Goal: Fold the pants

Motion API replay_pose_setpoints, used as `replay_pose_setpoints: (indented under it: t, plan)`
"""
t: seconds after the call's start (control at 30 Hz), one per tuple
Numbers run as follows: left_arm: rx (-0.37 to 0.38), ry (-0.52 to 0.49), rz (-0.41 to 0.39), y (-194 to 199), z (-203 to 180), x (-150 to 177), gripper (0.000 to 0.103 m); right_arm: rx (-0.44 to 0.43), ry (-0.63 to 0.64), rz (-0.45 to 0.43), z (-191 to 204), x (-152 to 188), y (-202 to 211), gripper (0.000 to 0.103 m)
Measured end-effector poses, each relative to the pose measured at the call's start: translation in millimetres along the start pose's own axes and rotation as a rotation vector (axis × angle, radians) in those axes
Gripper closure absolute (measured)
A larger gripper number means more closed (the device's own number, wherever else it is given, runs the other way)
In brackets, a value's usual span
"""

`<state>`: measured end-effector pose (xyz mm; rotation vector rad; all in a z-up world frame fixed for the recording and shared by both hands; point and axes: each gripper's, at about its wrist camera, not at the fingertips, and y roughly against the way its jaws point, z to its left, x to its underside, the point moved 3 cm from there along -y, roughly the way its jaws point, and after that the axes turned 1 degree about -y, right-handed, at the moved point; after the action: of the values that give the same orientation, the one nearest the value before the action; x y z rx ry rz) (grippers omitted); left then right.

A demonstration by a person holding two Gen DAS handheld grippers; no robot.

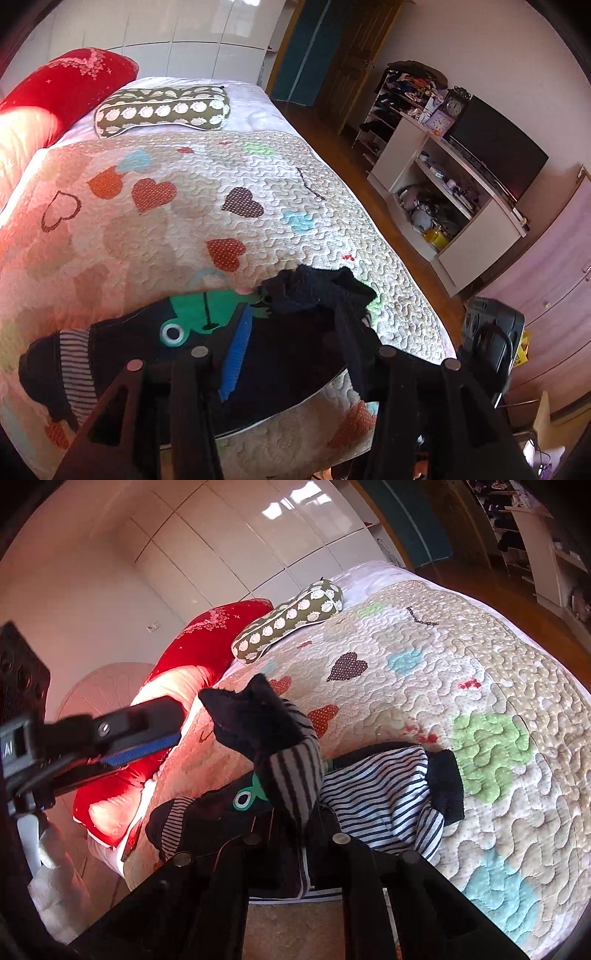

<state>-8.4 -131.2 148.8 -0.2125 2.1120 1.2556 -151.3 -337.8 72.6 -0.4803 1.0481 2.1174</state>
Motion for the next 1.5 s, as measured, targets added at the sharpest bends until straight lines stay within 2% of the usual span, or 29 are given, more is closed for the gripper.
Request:
replay_pose_setpoints:
  t: [0.07,0.2,0.37,0.6,0.73,0.87,1.13,1.2,1.27,1.3,1.33,1.5]
  plan:
    - [0.029,0.094,-0.026,24,30,26,0.037,0.005,-0.023,-0.006,-7,-9,2,0.096]
    - [0.119,0.304,-0.015,41,80,83,0.035,-0.006,-0.074,-0.015,-11,-13,12,0.097]
    - [0.248,0.498,0.025,22,109,130,0.035,-0.019,-0.117,-0.016,-2,-21,14,0.098]
    - [0.379,0.512,0.048,-3,91,139,0.035,-0.029,-0.094,-0.028,31,-36,20,0.098]
    - [0.426,0.513,0.062,-20,84,137,0.035,-0.046,-0.095,-0.044,39,-43,25,0.098]
    - [0.405,0.574,0.032,-30,100,130,0.035,-0.045,-0.093,-0.051,41,-46,28,0.098]
    - [0.211,0.723,-0.056,-16,174,127,0.035,-0.065,-0.137,-0.051,24,-31,39,0.098]
    - [0.179,0.74,-0.065,-12,186,127,0.047,-0.075,-0.177,-0.041,13,-24,37,0.098]
    - [0.163,0.726,-0.057,-10,191,123,0.084,-0.086,-0.229,-0.024,0,-17,33,0.098]
    - [0.144,0.715,-0.055,-9,192,120,0.09,-0.099,-0.26,-0.013,-6,-14,31,0.098]
    - [0.125,0.702,-0.058,-7,192,117,0.094,-0.116,-0.294,0.0,-13,-11,28,0.098]
    - [0.099,0.669,-0.087,-2,195,86,0.094,-0.174,-0.405,0.02,-32,-16,18,0.098]
